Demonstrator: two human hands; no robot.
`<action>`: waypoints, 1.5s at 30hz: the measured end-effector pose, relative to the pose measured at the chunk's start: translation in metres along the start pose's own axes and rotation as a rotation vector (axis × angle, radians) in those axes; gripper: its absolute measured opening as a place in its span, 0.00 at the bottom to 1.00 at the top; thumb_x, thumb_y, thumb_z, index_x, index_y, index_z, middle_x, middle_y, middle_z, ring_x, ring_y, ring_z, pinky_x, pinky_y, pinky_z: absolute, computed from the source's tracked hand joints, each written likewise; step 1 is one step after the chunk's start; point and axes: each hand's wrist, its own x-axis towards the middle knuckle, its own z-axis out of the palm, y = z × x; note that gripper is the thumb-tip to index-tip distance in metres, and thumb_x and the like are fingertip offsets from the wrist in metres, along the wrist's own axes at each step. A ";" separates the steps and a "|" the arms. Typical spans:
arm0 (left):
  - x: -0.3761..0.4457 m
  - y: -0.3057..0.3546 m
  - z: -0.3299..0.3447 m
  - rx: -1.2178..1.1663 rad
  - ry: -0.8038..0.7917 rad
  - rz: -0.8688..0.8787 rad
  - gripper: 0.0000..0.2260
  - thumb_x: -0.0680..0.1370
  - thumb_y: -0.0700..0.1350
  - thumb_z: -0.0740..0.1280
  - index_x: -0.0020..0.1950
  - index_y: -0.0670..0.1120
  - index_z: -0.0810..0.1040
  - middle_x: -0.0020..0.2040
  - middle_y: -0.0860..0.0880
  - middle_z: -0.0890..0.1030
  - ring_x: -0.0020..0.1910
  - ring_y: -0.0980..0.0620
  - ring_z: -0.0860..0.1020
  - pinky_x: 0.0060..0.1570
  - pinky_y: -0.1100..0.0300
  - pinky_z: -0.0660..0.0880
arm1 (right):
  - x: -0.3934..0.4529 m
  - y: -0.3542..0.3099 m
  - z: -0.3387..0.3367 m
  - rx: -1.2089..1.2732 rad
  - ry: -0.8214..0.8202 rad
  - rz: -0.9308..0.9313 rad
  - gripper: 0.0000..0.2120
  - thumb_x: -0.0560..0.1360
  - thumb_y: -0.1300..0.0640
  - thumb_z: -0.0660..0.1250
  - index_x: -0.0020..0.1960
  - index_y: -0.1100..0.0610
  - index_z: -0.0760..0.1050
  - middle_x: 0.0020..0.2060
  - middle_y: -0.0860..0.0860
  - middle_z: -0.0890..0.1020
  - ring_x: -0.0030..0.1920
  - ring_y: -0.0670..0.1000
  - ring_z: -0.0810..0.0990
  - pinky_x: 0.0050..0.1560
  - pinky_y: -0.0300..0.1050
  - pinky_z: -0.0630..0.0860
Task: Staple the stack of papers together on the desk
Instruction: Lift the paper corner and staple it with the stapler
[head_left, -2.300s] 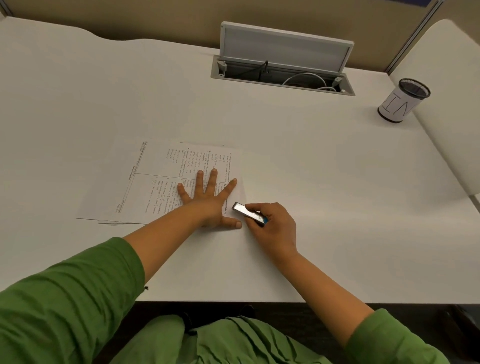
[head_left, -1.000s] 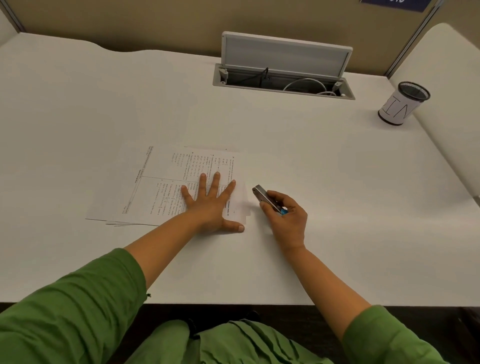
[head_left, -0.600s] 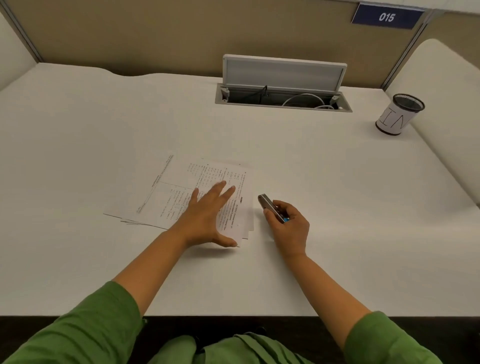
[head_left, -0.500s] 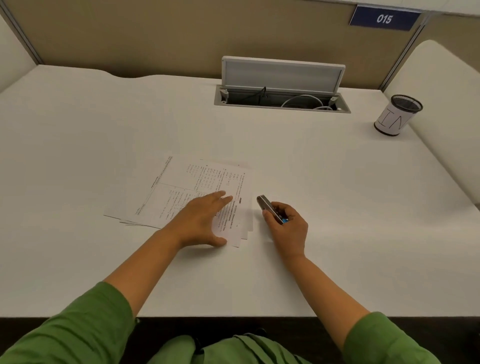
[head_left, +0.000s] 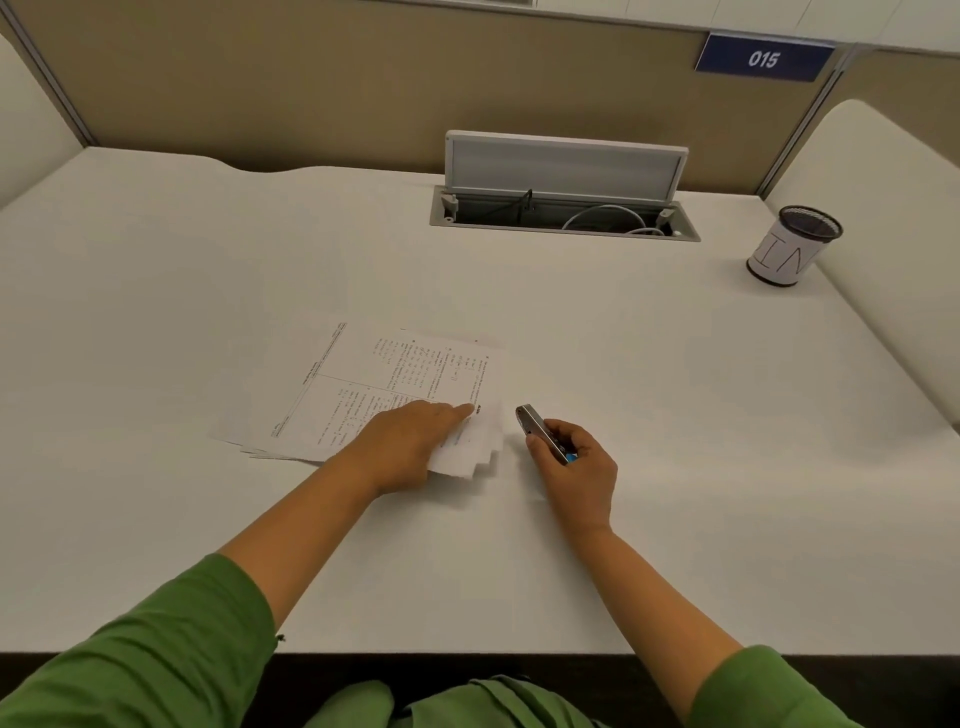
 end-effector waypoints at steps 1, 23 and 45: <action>-0.001 -0.002 0.002 0.009 0.001 0.014 0.37 0.71 0.36 0.62 0.75 0.58 0.51 0.72 0.53 0.65 0.68 0.50 0.65 0.57 0.56 0.70 | 0.000 0.000 0.000 -0.002 0.000 0.001 0.09 0.69 0.59 0.72 0.48 0.51 0.79 0.40 0.39 0.80 0.44 0.36 0.77 0.44 0.21 0.69; 0.004 -0.008 -0.027 -1.331 -0.019 -0.461 0.05 0.71 0.35 0.69 0.47 0.40 0.80 0.37 0.44 0.84 0.32 0.49 0.82 0.33 0.60 0.79 | 0.014 -0.033 -0.016 0.144 -0.298 0.016 0.09 0.68 0.59 0.74 0.45 0.47 0.81 0.36 0.43 0.83 0.33 0.41 0.77 0.33 0.33 0.73; 0.001 0.003 -0.062 -1.320 -0.234 -0.453 0.04 0.73 0.34 0.66 0.47 0.39 0.78 0.40 0.41 0.82 0.36 0.44 0.80 0.39 0.53 0.80 | 0.056 -0.102 -0.027 -0.679 -0.488 -0.662 0.09 0.70 0.53 0.71 0.50 0.45 0.80 0.45 0.41 0.83 0.46 0.45 0.76 0.42 0.42 0.72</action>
